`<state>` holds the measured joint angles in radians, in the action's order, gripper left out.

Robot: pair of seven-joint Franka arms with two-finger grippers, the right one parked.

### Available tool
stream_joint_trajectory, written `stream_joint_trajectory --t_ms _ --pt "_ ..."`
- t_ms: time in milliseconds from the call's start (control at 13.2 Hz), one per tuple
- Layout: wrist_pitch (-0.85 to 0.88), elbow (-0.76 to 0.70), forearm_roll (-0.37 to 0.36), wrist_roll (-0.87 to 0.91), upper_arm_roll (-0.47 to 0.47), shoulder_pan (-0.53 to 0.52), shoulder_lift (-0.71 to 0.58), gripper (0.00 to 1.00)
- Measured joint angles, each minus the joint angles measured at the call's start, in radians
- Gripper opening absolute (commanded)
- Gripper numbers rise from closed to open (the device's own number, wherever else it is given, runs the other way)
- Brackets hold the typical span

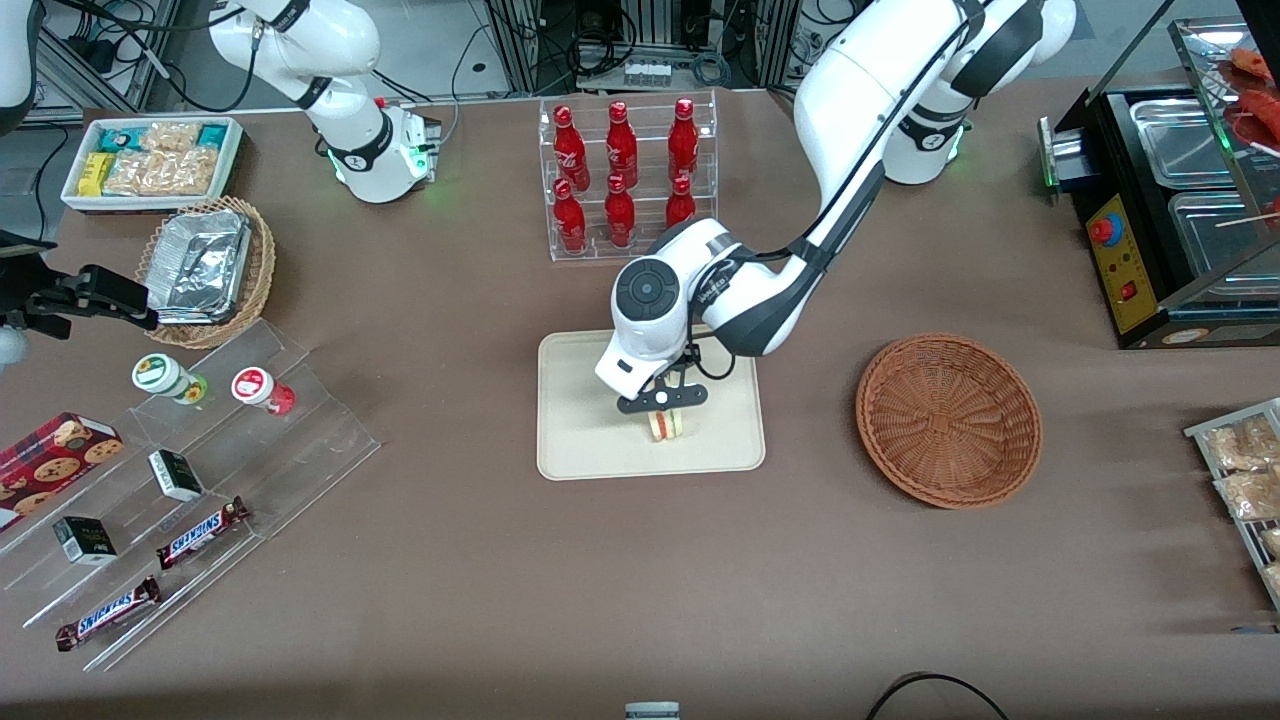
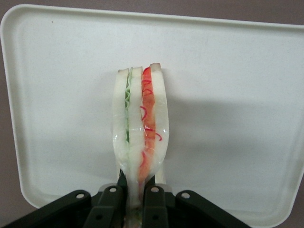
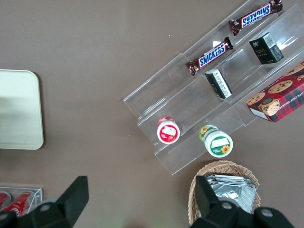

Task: Place sandwich from basket to tray
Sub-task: 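Lower the sandwich onto the tray and open the left gripper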

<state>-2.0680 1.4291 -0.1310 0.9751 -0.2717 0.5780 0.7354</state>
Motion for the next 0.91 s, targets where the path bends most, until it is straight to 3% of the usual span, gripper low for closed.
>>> stream_joint_trajectory --t_ms 910 --pt "-0.038 -0.024 -0.012 -0.022 0.002 0.000 0.041 0.00"
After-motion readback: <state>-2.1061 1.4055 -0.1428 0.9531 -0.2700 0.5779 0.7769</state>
